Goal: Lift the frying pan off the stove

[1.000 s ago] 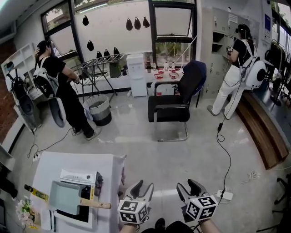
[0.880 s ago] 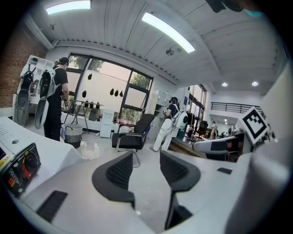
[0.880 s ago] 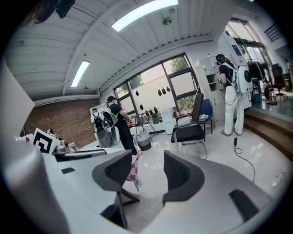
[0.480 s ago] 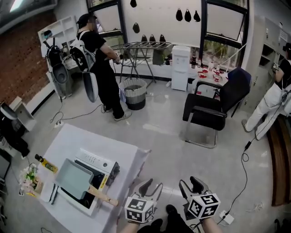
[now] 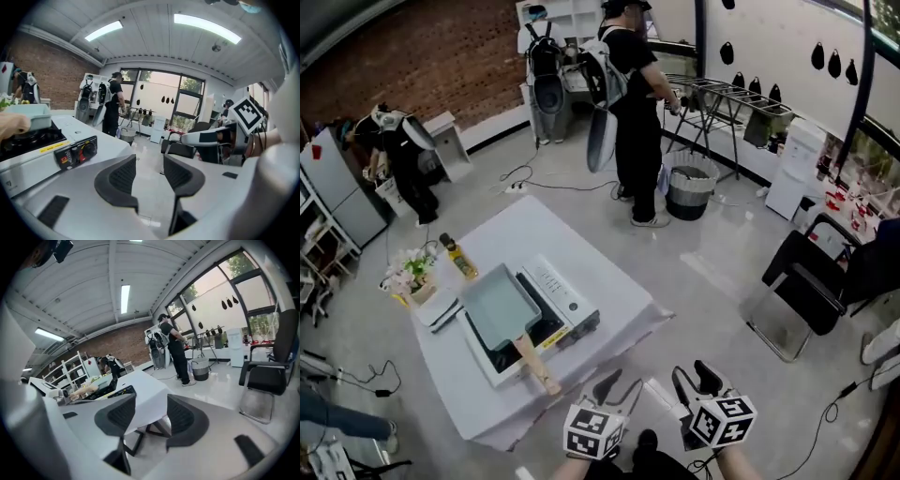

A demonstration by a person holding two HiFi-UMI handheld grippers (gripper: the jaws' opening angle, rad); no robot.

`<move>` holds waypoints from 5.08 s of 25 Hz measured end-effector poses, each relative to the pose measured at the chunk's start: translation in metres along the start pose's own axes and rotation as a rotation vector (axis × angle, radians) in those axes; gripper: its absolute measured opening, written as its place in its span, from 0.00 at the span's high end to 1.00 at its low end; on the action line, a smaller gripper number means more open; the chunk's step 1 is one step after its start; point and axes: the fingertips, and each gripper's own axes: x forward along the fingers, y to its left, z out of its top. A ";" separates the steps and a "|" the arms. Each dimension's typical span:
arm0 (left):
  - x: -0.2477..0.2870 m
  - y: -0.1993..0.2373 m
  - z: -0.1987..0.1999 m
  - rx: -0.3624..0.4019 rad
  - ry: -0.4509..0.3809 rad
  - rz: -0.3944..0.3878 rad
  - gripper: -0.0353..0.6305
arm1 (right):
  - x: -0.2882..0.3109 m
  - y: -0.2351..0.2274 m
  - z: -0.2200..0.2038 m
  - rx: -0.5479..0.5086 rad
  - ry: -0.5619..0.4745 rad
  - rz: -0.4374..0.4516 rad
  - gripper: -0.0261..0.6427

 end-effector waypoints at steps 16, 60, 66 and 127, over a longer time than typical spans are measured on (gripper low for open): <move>-0.141 0.095 -0.064 -0.250 -0.062 0.598 0.67 | 0.088 0.137 -0.025 -0.209 0.180 0.525 0.65; -0.224 0.251 -0.051 -0.331 -0.149 0.830 0.69 | 0.182 0.297 -0.002 0.136 0.495 0.991 0.59; -0.229 0.256 -0.054 -0.345 -0.149 0.847 0.70 | 0.187 0.309 -0.013 0.213 0.591 1.043 0.54; -0.124 0.211 0.023 -0.909 -0.318 0.070 0.61 | 0.220 0.357 -0.050 0.271 0.862 1.111 0.62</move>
